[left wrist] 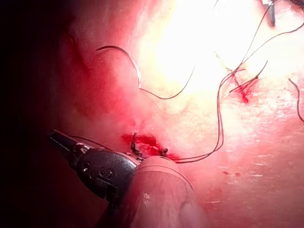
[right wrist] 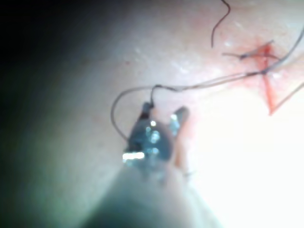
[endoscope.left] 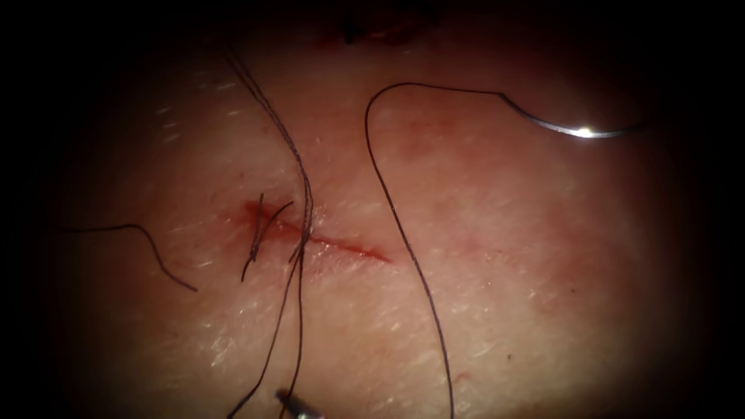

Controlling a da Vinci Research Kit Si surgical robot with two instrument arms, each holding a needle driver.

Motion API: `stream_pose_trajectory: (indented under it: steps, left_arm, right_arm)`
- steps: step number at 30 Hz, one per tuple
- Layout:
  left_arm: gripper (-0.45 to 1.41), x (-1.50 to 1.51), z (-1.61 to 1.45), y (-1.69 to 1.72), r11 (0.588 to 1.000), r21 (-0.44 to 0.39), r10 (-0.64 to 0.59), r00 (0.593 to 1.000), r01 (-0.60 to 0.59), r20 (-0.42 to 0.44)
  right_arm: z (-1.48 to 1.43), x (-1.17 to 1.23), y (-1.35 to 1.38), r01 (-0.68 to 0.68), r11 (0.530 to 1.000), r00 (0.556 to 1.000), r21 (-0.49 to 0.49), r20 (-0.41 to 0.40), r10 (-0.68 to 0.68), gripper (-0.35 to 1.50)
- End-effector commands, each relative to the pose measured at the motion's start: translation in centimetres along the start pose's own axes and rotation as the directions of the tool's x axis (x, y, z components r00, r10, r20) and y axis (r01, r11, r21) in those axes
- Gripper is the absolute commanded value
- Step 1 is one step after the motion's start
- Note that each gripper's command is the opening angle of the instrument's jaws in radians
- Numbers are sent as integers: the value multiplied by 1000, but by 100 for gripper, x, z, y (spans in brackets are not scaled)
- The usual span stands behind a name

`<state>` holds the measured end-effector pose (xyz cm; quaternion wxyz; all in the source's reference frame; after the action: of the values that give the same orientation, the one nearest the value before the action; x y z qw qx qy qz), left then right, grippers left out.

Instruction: Wound Closure

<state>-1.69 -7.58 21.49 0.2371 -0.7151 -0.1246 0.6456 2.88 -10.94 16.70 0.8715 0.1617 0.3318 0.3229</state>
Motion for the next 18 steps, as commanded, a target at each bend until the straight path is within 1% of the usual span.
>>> stream_pose_trajectory:
  steps: [1, 4, 6, 8, 11, 13, 15, 17, 18]
  left_arm:
    - [-45, -8, 1, 19, 1000, -9, -5, 1000, 5, -3]
    - [-45, -6, -14, 51, 1000, -13, -10, 1000, 10, 4]
    - [-45, -2, -23, 70, 1000, -10, 2, 1000, -1, 12]
    - [-45, 4, -30, 83, 1000, -7, 7, 1000, -7, 17]
    - [-45, 11, -39, 111, 1000, 1, 8, 1000, -8, 0]
    - [-45, 11, -43, 138, 1000, 0, 16, 1000, -16, 0]
    - [-45, 8, -44, 167, 1000, 0, 22, 1000, -22, 3]
    - [-45, 4, -42, 193, 1000, 2, 30, 1000, -30, 5]
    - [-45, 0, -40, 210, 999, 0, 36, 999, -36, 5]
  right_arm:
    - [-14, -8, -2, -17, 1000, 1000, 2, 2, 17, 143]
    - [-44, -3, 15, -14, 1000, 1000, 0, 4, 14, 141]
    - [-65, 4, 24, 0, 1000, 1000, -5, 5, 0, 146]
    - [-85, 9, 30, 26, 1000, 1000, -3, 11, -26, 146]
    - [-112, 13, 36, 37, 999, 999, 6, 19, -37, 146]
    - [-128, 19, 41, 41, 999, 999, 6, 22, -41, 141]
    - [-139, 25, 47, 44, 999, 999, 4, 19, -44, 141]
    - [-148, 34, 54, 35, 999, 999, 5, -1, -35, 138]
    - [-153, 42, 60, 30, 1000, 999, 7, -24, -30, 135]
